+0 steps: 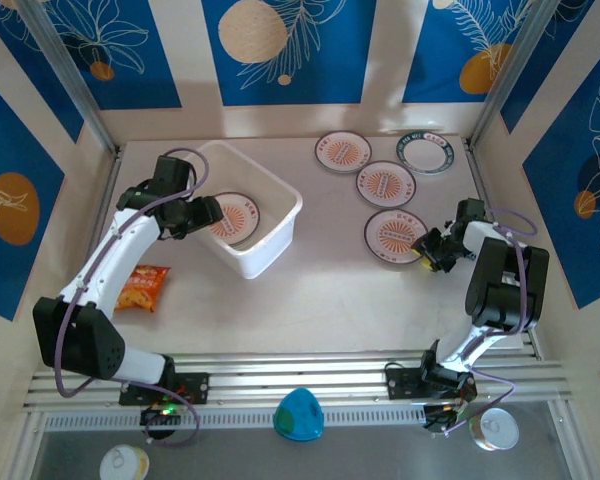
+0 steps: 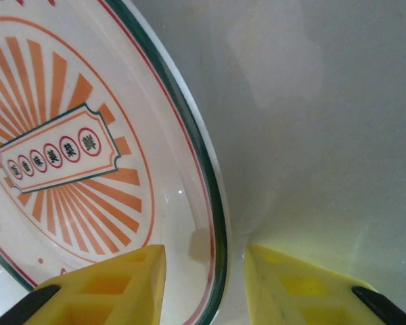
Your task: Place the plates into the plastic bin on the countertop
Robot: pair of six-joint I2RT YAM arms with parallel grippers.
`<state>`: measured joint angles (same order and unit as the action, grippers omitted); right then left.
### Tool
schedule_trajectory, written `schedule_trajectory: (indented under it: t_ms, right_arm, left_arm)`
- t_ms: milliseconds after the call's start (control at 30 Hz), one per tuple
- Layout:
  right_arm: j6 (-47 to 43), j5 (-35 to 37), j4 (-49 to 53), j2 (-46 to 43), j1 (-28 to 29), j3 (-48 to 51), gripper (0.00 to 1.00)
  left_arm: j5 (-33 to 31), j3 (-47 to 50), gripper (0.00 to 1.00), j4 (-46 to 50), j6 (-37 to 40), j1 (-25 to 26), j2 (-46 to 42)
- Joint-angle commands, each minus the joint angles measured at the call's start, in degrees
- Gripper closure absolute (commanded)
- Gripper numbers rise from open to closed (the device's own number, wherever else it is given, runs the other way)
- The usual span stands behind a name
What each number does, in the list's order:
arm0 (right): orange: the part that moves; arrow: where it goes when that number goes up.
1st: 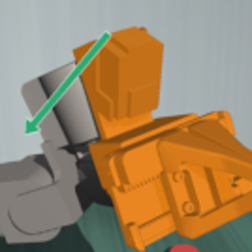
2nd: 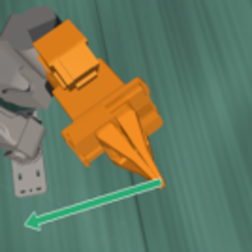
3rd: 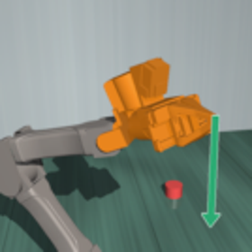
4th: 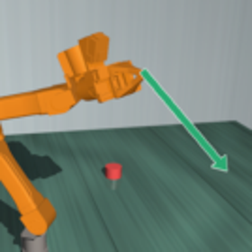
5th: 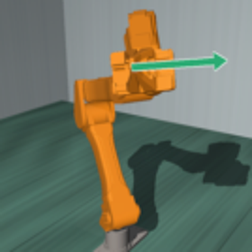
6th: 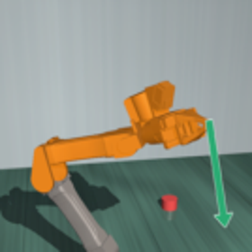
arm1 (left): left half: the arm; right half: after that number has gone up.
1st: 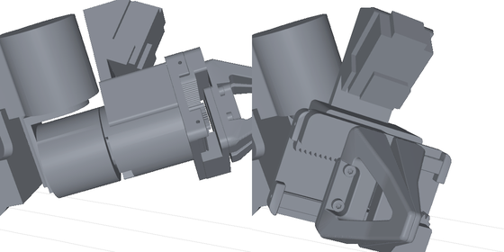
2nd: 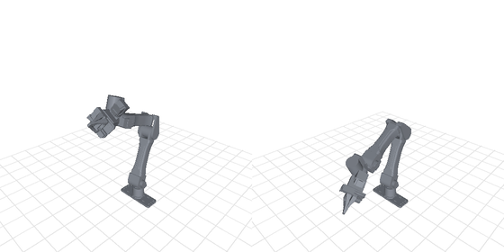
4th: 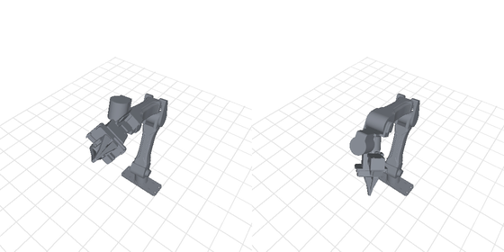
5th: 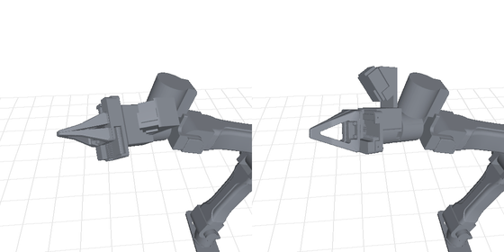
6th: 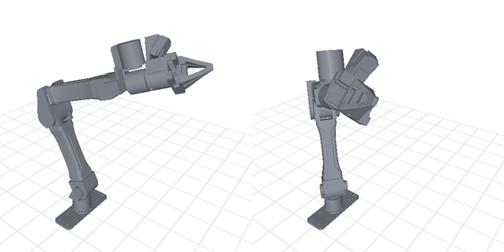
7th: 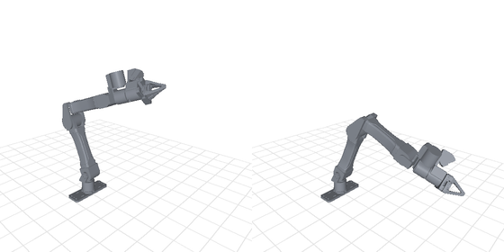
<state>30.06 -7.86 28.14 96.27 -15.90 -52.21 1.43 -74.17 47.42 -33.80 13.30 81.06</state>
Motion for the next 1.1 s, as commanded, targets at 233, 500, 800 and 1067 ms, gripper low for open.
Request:
schedule_trajectory:
  t_ms: [233,500,800,1067]
  right_arm:
    - [-0.9,1.1,1.8,2.0,1.1,-3.0,0.79]
    - [-0.1,1.8,0.3,0.5,1.3,-1.1,0.90]
    - [1.0,2.8,0.7,-3.6,1.6,0.8,0.97]
    - [2.6,2.2,3.4,-13.2,1.6,1.3,1.00]
  left_arm:
    - [0.4,0.6,0.30,-1.1,-0.9,0.9,-1.5]
    - [0.2,1.8,0.29,-1.4,-1.0,0.9,-2.1]
    - [-0.4,2.5,0.29,-1.8,-1.2,0.9,-3.4]
    - [0.5,2.1,0.29,-2.5,-0.8,0.9,-4.1]
